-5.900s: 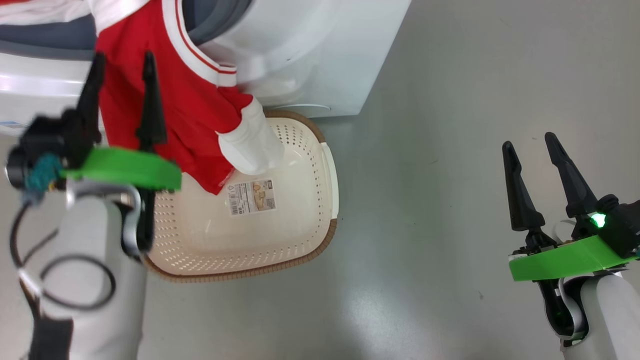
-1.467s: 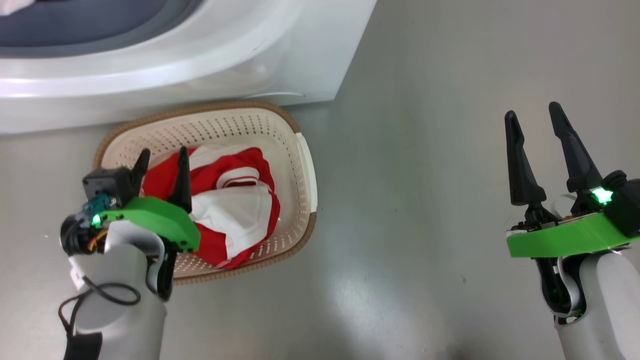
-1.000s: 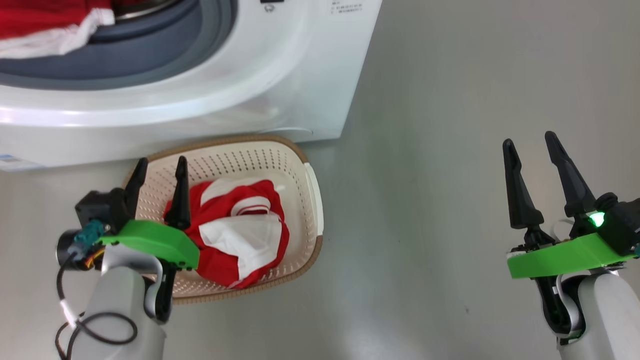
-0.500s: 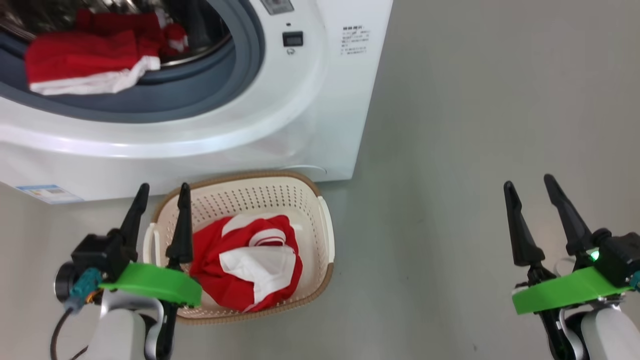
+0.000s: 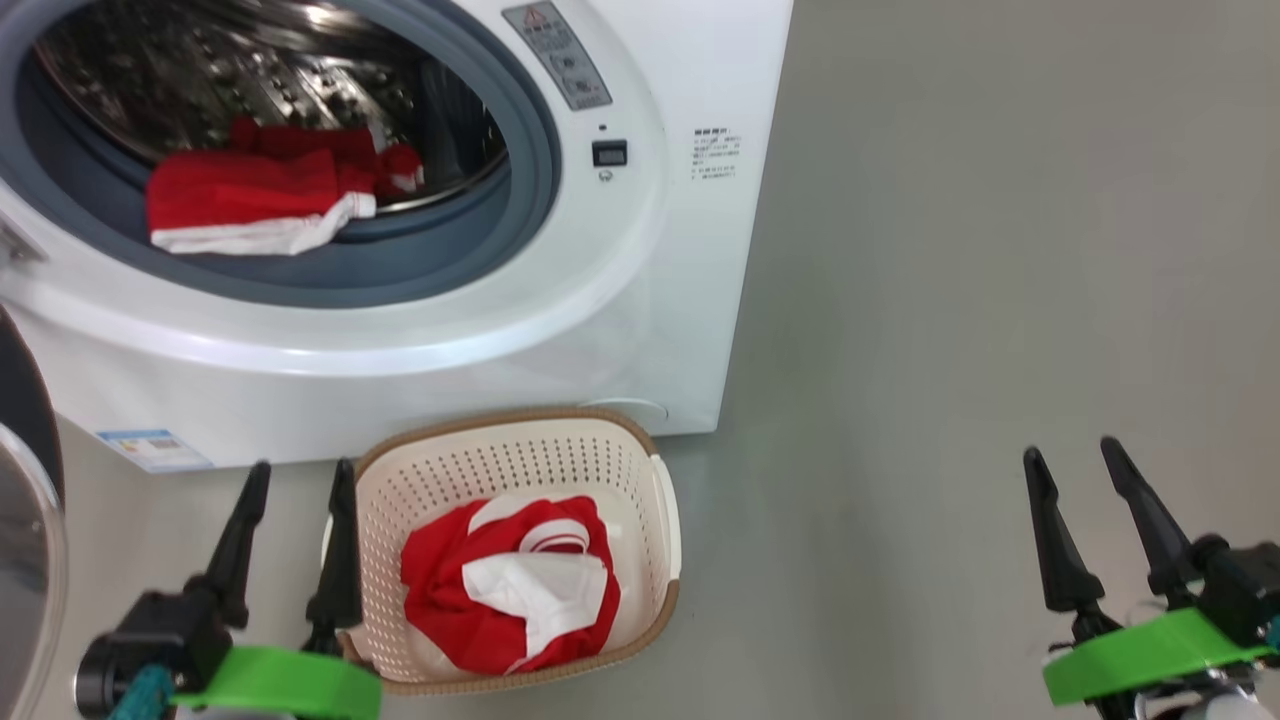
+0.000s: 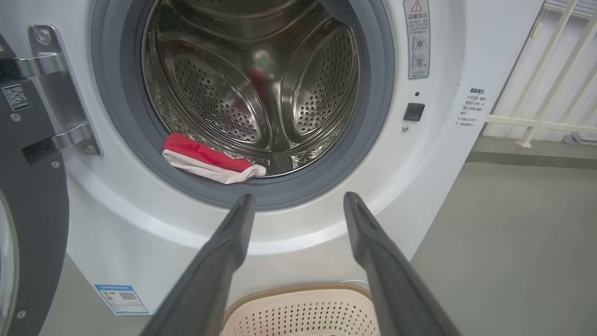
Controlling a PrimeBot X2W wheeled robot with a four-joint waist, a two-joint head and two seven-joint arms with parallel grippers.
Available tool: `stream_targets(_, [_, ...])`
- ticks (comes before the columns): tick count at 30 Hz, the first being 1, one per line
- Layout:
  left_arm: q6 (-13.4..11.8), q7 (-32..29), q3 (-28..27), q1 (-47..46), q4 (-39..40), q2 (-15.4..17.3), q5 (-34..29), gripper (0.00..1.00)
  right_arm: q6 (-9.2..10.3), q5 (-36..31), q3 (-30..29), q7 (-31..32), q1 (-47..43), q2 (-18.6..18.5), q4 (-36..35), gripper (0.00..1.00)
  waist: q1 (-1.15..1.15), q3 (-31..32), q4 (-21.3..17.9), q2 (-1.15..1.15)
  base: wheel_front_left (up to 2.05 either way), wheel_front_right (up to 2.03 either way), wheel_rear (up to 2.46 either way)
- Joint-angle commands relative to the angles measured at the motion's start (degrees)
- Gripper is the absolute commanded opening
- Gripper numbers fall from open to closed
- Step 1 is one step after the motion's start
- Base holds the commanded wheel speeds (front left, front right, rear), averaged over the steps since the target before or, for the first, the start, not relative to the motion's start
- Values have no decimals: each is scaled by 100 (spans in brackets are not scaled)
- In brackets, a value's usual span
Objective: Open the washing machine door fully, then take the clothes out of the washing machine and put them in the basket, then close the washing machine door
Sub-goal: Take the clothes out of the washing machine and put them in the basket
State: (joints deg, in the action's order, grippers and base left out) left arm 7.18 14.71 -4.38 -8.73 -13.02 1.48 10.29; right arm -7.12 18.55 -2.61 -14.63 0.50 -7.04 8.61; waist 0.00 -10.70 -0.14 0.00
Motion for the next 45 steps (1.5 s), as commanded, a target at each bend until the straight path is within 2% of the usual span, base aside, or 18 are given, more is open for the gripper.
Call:
stream_targets(1, [30,29,-207,104,210,140,-6,100,-36,36,83,-37,-63,-89,-142,100,0,182,16,0,0,0,0])
stream_targets(13, [31,29,-383,1108,701,140,129,100,-36,30,-61,-37,-677,-88,-190,100,0,666,7,0,0,0,0])
stream_targets(20, [-15,29,-443,1433,862,140,179,100,-36,19,-89,-37,-836,-71,-229,100,0,746,-27,0,0,0,0])
stream_targets(37, [-79,29,-330,1366,927,140,205,100,-36,19,-59,-37,-660,2,-217,100,0,615,-34,0,0,0,0])
stream_targets(45, [-89,29,-161,827,458,140,40,100,-36,22,-10,-37,-504,87,-252,100,0,328,-27,0,0,0,0])
